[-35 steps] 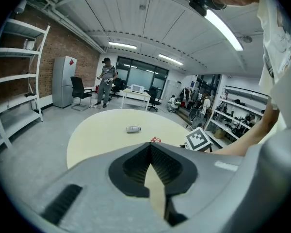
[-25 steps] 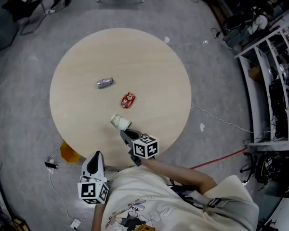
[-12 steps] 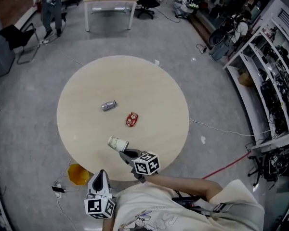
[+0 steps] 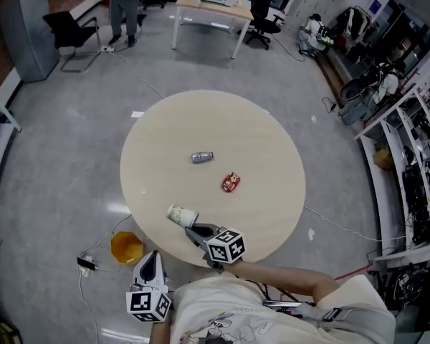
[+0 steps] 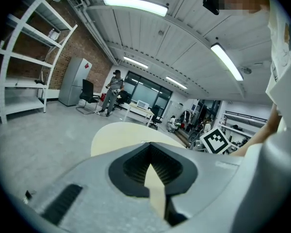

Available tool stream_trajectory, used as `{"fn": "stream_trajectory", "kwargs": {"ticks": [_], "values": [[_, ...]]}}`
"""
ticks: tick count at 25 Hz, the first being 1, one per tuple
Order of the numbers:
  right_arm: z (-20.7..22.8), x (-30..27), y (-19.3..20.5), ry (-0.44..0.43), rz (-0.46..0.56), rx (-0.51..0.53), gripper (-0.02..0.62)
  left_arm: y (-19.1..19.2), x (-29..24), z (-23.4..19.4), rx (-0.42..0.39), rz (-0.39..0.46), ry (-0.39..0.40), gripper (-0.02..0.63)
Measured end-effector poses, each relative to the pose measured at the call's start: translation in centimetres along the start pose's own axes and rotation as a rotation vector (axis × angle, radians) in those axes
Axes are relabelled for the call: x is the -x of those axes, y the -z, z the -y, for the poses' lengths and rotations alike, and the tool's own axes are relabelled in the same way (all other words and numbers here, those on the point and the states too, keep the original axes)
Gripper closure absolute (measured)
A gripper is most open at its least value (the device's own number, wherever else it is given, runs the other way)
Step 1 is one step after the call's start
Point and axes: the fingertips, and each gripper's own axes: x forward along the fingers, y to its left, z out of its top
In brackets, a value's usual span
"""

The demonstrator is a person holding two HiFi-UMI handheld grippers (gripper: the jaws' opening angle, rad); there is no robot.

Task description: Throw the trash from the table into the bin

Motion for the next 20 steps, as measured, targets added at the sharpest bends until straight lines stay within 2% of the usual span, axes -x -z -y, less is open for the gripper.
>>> {"fn": "stream_trajectory", "kwargs": {"ticks": [7,14,20], "values": [[-5.3,-4.7,1.4,-0.096,-0.085,0.074,0.572,0.5,5.3,-5.3,0.076,0.082,-0.136,0.600],[-11.1,-10.0,3.4,-0.192,-0.177,0.131,0.572,1.5,11.2,-9.5,0.138,0.123,-0.260,0.600],[-15.5,-12.7,5.8,-0.273,-0.290,0.180,0.572,4.4,15.7,-11.7,0.297,0.139,-0.377,0.600]]}}
